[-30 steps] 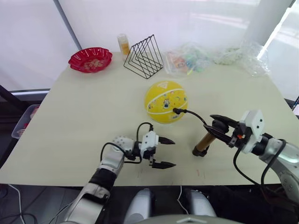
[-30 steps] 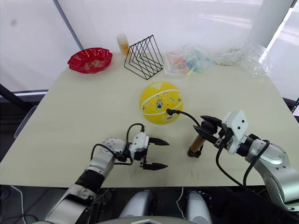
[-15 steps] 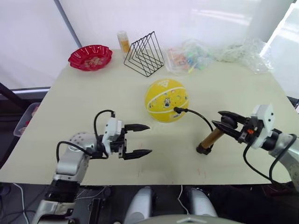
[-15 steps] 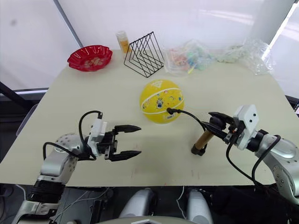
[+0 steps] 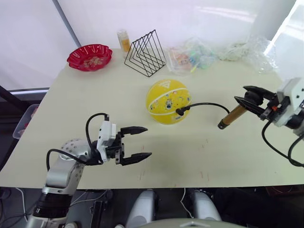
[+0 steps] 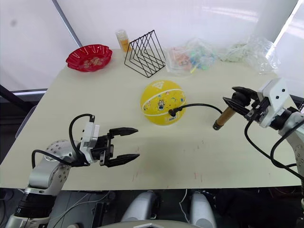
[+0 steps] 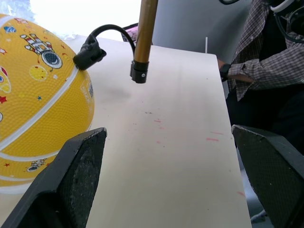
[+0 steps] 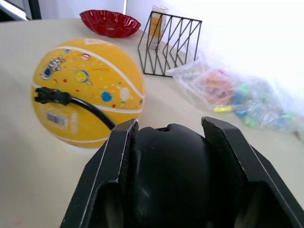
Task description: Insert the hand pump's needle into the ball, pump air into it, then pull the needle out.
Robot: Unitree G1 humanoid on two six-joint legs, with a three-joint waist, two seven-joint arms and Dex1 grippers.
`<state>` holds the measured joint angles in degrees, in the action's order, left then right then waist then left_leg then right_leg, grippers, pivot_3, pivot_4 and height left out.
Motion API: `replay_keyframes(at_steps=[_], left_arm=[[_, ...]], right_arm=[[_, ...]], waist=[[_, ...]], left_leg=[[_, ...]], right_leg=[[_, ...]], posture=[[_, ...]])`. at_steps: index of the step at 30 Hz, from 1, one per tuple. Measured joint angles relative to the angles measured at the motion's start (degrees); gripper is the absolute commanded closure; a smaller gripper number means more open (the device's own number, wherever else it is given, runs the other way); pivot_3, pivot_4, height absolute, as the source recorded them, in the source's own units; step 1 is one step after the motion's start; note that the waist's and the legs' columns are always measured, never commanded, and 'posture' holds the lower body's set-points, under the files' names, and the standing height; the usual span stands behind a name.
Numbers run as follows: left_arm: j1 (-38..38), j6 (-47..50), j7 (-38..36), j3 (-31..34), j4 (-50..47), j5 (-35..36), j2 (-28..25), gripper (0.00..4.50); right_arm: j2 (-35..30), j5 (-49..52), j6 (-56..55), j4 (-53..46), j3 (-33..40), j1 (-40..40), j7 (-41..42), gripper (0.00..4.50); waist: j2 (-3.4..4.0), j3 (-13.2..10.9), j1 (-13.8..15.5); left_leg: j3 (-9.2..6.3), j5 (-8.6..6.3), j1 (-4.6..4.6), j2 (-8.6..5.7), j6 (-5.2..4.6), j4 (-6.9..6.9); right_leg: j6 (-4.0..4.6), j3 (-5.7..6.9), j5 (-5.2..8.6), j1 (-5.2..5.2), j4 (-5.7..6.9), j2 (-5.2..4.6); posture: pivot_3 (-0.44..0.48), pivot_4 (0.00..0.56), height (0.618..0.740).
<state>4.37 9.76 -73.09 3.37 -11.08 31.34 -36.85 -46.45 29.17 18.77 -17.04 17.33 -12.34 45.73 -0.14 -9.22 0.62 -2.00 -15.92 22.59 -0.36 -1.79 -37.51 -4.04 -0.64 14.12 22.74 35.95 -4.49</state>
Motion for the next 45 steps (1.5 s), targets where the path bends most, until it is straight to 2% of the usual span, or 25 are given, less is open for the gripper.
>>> replay_keyframes(at_steps=[7, 12, 23, 27, 28, 29, 32, 33, 38, 42, 45], left_arm=[[0.2, 0.9, 0.8, 0.0, -1.7, 0.4, 0.0, 0.0], [0.5, 1.1, 1.1, 0.0, -1.7, 0.4, 0.0, 0.0], [0.5, 1.1, 1.7, 0.0, -1.8, 0.4, 0.0, 0.0], [0.5, 1.1, 1.9, 0.0, -1.8, 0.4, 0.0, 0.0], [0.4, 1.1, 1.9, 0.0, -1.8, 0.4, 0.0, 0.0], [0.4, 1.1, 1.9, 0.0, -1.8, 0.4, 0.0, 0.0], [0.3, 1.1, 2.0, 0.0, -1.9, 0.4, 0.0, 0.0], [0.1, 1.1, 2.1, 0.0, -1.9, 0.5, 0.0, 0.0], [0.1, 1.2, 2.3, 0.4, -1.9, 0.7, 0.0, 0.0], [2.4, 1.8, 3.4, 0.5, -1.8, 0.8, 0.1, 0.0], [4.8, 2.3, 5.4, 0.5, -1.7, 0.7, 0.9, 0.0]], right_arm=[[0.0, -12.8, -14.3, 5.1, -7.7, -1.6, 1.7, 2.87], [-0.6, -26.5, -30.6, 12.4, -13.5, -3.6, 0.2, 2.87], [-0.8, -40.5, -50.8, 20.5, -20.2, -4.1, -3.6, 2.87], [0.2, -42.2, -54.2, 22.1, -22.4, -3.4, -4.6, 2.87], [0.3, -42.2, -54.9, 22.2, -22.7, -3.1, -4.9, 1.84], [0.3, -42.1, -55.4, 22.2, -23.0, -3.0, -4.9, 1.56], [0.5, -41.4, -56.1, 22.1, -23.3, -1.7, -4.8, 0.21], [0.5, -40.6, -56.3, 22.0, -23.3, -0.9, -4.6, 0.07], [-0.8, -37.1, -56.4, 19.2, -22.6, 4.5, -4.2, 0.07], [-0.7, -29.7, -52.5, 13.8, -20.6, 10.7, -3.5, 0.07], [0.8, -20.4, -45.7, 7.0, -17.1, 16.6, -3.8, 0.07]], waist=[[0.0, 0.0, 0.0], [0.0, 0.0, -0.1], [0.0, 0.0, -0.2], [-0.01, 0.0, -0.4], [-0.01, 0.0, -0.5], [-0.01, 0.0, -0.6], [-0.01, 0.0, -0.9], [-0.01, 0.0, -1.0], [-0.01, 0.0, -1.2], [-0.01, 0.0, -1.1], [-0.01, 0.0, -1.1]], left_leg=[[0.04, 0.12, 0.0, -0.05, 0.2, -0.06], [0.03, 0.15, 0.0, -0.07, 0.25, -0.17], [0.04, 0.1, 0.01, -0.07, 0.17, -0.83], [0.01, 0.1, -0.07, -0.06, 0.15, -0.87], [0.01, 0.12, -0.1, -0.05, 0.16, -0.9], [0.01, 0.12, -0.13, -0.03, 0.16, -0.9], [0.0, 0.13, -0.16, 0.0, 0.16, -0.92], [0.0, 0.12, -0.16, 0.01, 0.16, -0.92], [-0.03, 0.12, -0.16, 0.08, 0.16, -0.91], [-0.04, 0.12, -0.15, 0.09, 0.16, -0.92], [0.01, 0.12, -0.19, 0.11, 0.15, -0.93]], right_leg=[[-0.02, -0.04, -0.01, 0.0, 0.03, 0.01], [-0.02, -0.03, -0.02, 0.0, 0.12, 0.03], [-0.01, -0.11, -0.01, 0.0, 0.75, 0.04], [0.01, -0.17, -0.01, -0.01, 0.9, 0.11], [0.02, -0.22, -0.01, -0.02, 0.95, 0.14], [0.02, -0.24, -0.01, -0.04, 0.97, 0.16], [0.03, -0.29, -0.02, -0.06, 0.99, 0.21], [0.03, -0.3, -0.02, -0.06, 1.0, 0.22], [0.03, -0.3, -0.02, -0.06, 1.01, 0.25], [0.03, -0.29, -0.02, -0.07, 1.04, 0.25], [0.03, -0.38, -0.02, -0.09, 1.05, 0.25]], posture=[[0.0, 0.15, 0.737], [0.0, 0.15, 0.737], [0.0, 0.15, 0.737], [0.0, 0.15, 0.737], [0.0, 0.15, 0.737], [0.0, 0.15, 0.737], [0.0, 0.15, 0.737], [0.0, 0.15, 0.737], [0.0, 0.15, 0.737], [0.0, 0.15, 0.737], [0.0, 0.15, 0.737]])
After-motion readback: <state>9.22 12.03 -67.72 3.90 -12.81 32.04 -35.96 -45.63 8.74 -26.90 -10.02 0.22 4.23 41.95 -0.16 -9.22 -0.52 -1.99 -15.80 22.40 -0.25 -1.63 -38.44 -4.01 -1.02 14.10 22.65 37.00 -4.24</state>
